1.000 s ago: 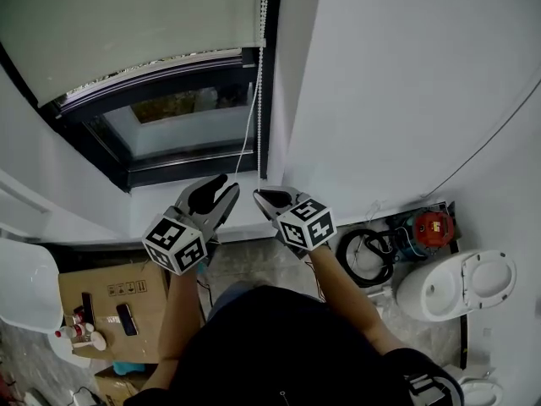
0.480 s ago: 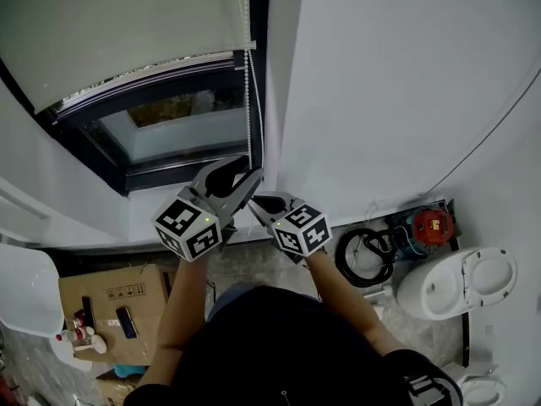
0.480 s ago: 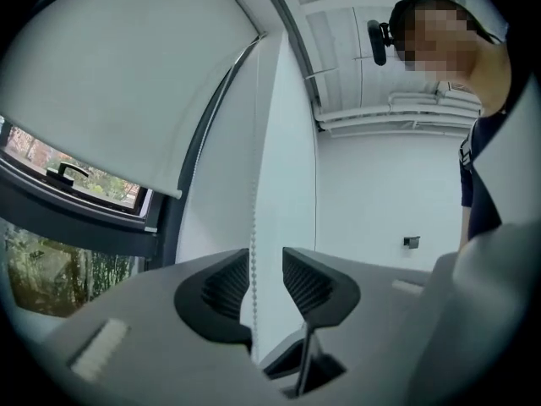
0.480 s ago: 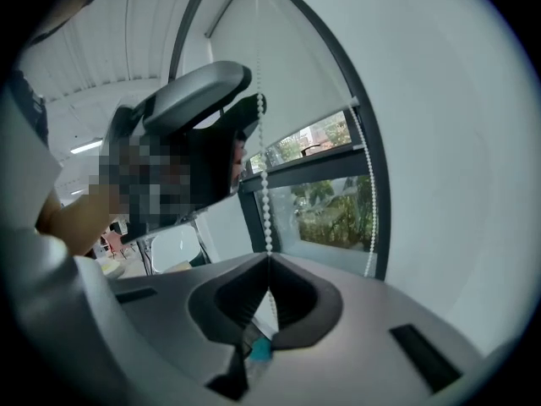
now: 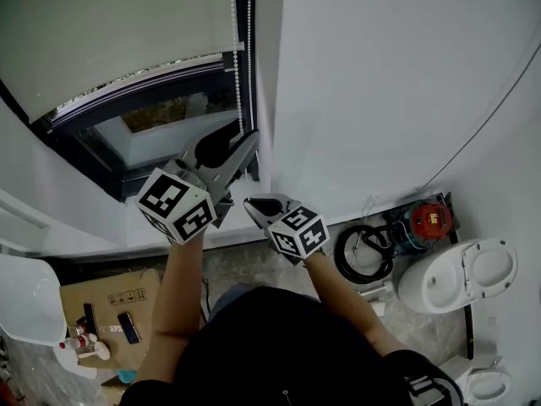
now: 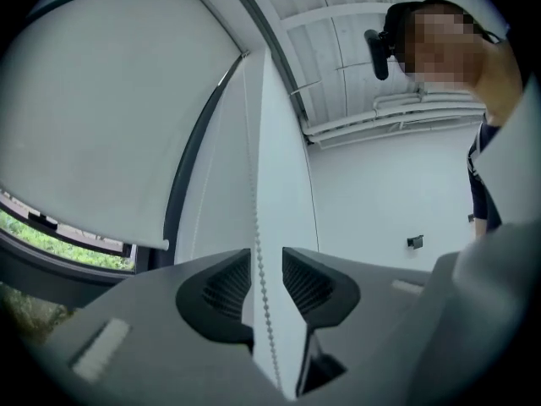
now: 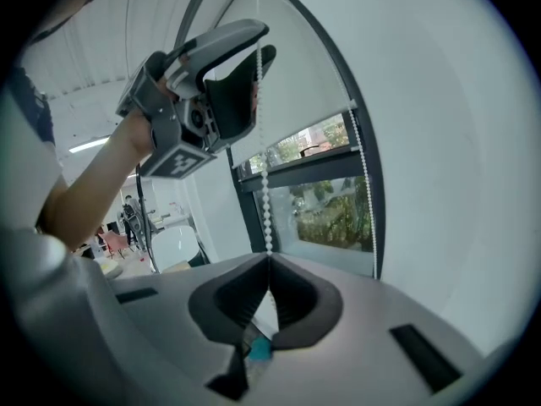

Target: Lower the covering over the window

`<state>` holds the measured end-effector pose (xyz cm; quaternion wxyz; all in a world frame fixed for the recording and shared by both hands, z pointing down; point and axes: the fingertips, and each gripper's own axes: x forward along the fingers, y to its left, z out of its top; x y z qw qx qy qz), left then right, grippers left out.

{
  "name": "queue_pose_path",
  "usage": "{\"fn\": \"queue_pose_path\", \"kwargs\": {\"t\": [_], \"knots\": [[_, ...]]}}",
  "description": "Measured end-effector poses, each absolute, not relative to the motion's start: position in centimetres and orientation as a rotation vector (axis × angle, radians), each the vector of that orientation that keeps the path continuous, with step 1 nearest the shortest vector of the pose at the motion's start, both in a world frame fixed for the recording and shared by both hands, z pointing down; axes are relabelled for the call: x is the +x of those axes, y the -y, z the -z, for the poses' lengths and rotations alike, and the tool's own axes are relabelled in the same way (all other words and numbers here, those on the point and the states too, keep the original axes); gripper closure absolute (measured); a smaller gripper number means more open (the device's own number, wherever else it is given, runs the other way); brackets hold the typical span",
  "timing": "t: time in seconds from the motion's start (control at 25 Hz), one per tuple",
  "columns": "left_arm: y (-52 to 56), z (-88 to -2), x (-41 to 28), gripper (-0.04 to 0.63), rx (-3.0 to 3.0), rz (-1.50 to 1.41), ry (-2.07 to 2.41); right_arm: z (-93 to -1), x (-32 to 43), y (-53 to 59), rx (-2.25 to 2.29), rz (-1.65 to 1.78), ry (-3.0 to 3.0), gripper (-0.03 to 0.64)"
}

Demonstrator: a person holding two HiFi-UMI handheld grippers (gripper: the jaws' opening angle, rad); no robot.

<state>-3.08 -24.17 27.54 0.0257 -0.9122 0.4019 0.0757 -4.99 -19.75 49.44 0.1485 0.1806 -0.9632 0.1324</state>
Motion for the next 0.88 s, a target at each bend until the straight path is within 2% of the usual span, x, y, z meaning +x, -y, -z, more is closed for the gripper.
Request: {"fn": "queue_pose_path", "kwargs": {"t": [0.28,0.48,0.56,0.88], "knots": [[24.6,-25.3,-3.7,0.566,-2.824,-0.172,-1.251,-49.6,-5.9,19.3,0.502,-0.374,2.766,0.603],[24.1,-25.7,-4.2,0.572,-2.862,-0.206,-1.26,-50.1,-5.8,19.4,0.504,-0.352,2.736,0.604],[24.0,-27.2,-4.2,0.574,-2.878,-0.134,-1.26,-51.6,-5.6,19.3,0.5,-0.318,2.682,0.603],[23.6,-31.7,-4.2,0.574,-3.016,-0.163,-1.265,-55.9,-4.8,18.6,0.494,-0.383,2.603,0.603]]}}
